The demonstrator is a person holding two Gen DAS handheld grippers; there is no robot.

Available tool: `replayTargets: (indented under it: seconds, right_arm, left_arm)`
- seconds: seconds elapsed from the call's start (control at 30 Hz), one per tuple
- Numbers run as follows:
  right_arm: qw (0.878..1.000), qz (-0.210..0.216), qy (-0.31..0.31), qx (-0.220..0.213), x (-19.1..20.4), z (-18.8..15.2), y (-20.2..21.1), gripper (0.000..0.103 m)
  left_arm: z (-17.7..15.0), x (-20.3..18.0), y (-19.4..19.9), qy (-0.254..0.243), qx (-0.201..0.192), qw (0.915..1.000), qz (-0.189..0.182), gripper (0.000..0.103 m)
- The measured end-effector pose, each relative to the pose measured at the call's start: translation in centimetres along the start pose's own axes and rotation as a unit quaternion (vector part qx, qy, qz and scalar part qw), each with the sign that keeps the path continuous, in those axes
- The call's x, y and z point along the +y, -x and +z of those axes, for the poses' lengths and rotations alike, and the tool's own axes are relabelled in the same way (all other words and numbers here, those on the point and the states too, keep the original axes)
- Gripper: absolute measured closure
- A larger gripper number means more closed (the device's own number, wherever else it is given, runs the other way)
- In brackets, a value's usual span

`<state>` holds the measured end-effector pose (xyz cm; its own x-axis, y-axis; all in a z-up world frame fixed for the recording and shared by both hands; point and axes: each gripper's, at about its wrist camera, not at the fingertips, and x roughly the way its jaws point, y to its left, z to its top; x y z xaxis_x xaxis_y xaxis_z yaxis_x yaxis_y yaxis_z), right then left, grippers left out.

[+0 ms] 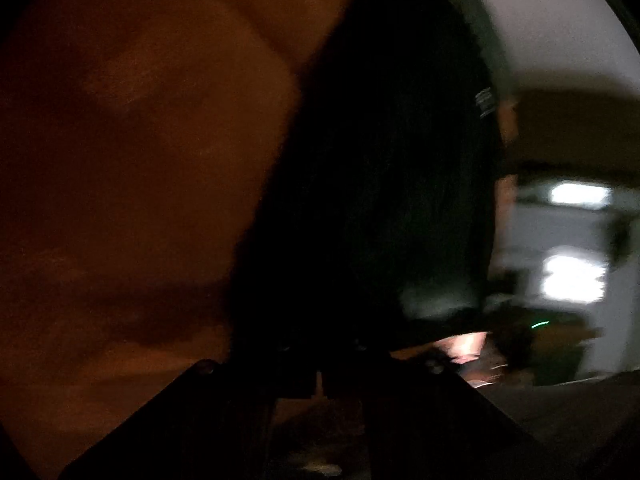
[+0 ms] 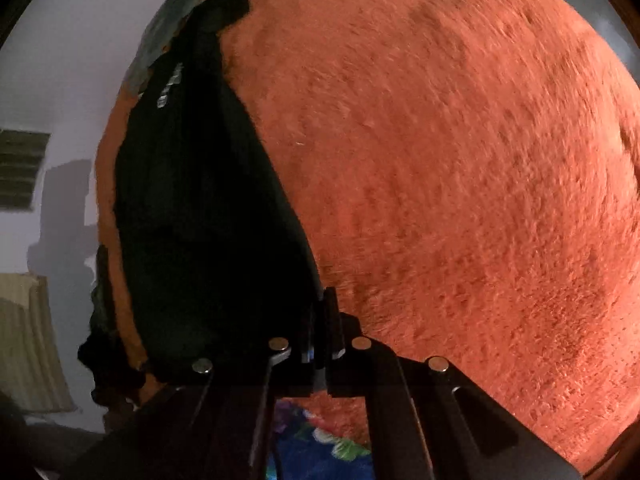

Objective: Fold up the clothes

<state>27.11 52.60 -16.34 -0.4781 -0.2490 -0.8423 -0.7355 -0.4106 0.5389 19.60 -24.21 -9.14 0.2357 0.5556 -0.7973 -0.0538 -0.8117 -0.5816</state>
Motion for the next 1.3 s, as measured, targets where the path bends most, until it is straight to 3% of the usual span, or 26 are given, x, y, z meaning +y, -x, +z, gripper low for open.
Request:
replayTargets:
  seconds: [0.07, 0.17, 0.23, 0.33, 0.4, 0.5, 0.57, 0.63, 0.67, 0.7, 0.87, 0.93, 1.03, 1.2, 1.23, 1.3]
  right_arm:
    - [1.000, 0.003, 0.001, 0.010, -0.3, 0.6, -1.3, 0.101]
    - [1.000, 0.011, 0.000, 0.013, -0.9, 1.3, -2.0, 0.098]
    - [1.000, 0.021, -0.010, 0.020, -1.6, 1.7, -1.8, 0.091]
    - [0.998, 0.046, -0.020, 0.026, -2.2, 1.9, -1.6, 0.077]
    - [0.998, 0.052, -0.015, 0.029, -2.2, 2.1, -1.7, 0.076]
    - [0.998, 0.050, -0.005, 0.031, -2.0, 2.5, -2.0, 0.076]
    - [0.999, 0.043, 0.004, 0.030, -2.4, 1.9, -1.4, 0.077]
    - [0.999, 0.026, 0.016, 0.027, -3.6, 0.5, 0.0, 0.097]
    - [0.999, 0.016, 0.023, 0.027, -4.1, -0.3, 0.5, 0.097]
    - [0.999, 0.015, 0.022, 0.024, -3.3, -0.7, 0.2, 0.097]
    - [0.999, 0.017, 0.026, 0.029, -3.0, -0.7, -0.1, 0.097]
    - [0.999, 0.025, 0.016, 0.035, -3.3, -0.5, -0.2, 0.096]
    - [0.998, 0.036, 0.000, 0.041, -3.8, -0.3, -0.5, 0.095]
    - [0.998, 0.036, 0.001, 0.045, -3.7, -0.1, -0.8, 0.094]
    - [0.998, 0.037, 0.001, 0.046, -3.6, -0.2, -0.8, 0.094]
    - [0.998, 0.038, 0.001, 0.048, -3.4, -0.1, -0.9, 0.094]
  left_arm:
    - [0.0, 1.2, -0.4, 0.021, 0.003, 0.9996, -0.018, 0.103]
    - [0.1, 0.9, 0.6, 0.002, -0.009, 0.9997, -0.025, 0.102]
    - [0.0, 0.6, 1.3, -0.010, -0.010, 0.9995, -0.027, 0.100]
    - [0.1, 0.3, 1.5, -0.022, -0.001, 0.9993, -0.029, 0.086]
    - [0.1, 0.3, 1.5, -0.031, 0.002, 0.9985, -0.045, 0.068]
    - [0.2, 0.7, 1.0, -0.033, 0.009, 0.9975, -0.062, 0.059]
    - [0.3, 0.1, -0.2, -0.028, 0.017, 0.9963, -0.080, 0.059]
    - [0.1, -0.1, -0.8, -0.025, 0.010, 0.9953, -0.093, 0.063]
    - [0.0, -0.3, -1.0, -0.025, 0.002, 0.9952, -0.095, 0.095]
    - [-0.2, -0.6, -1.0, -0.028, -0.003, 0.9957, -0.088, 0.101]
    - [-0.3, 0.7, -0.2, -0.022, 0.000, 0.9997, -0.010, 0.100]
    - [-0.1, 1.4, 0.3, -0.012, 0.007, 0.9997, -0.022, 0.100]
    - [0.4, 1.6, 0.8, -0.023, 0.005, 0.9997, 0.000, 0.100]
    - [1.1, 2.3, 0.5, -0.033, 0.008, 0.9994, 0.004, 0.096]
    - [1.0, 2.0, 0.6, -0.039, 0.003, 0.9992, 0.012, 0.096]
    - [0.7, 1.2, 1.6, -0.065, -0.026, 0.9955, 0.063, 0.096]
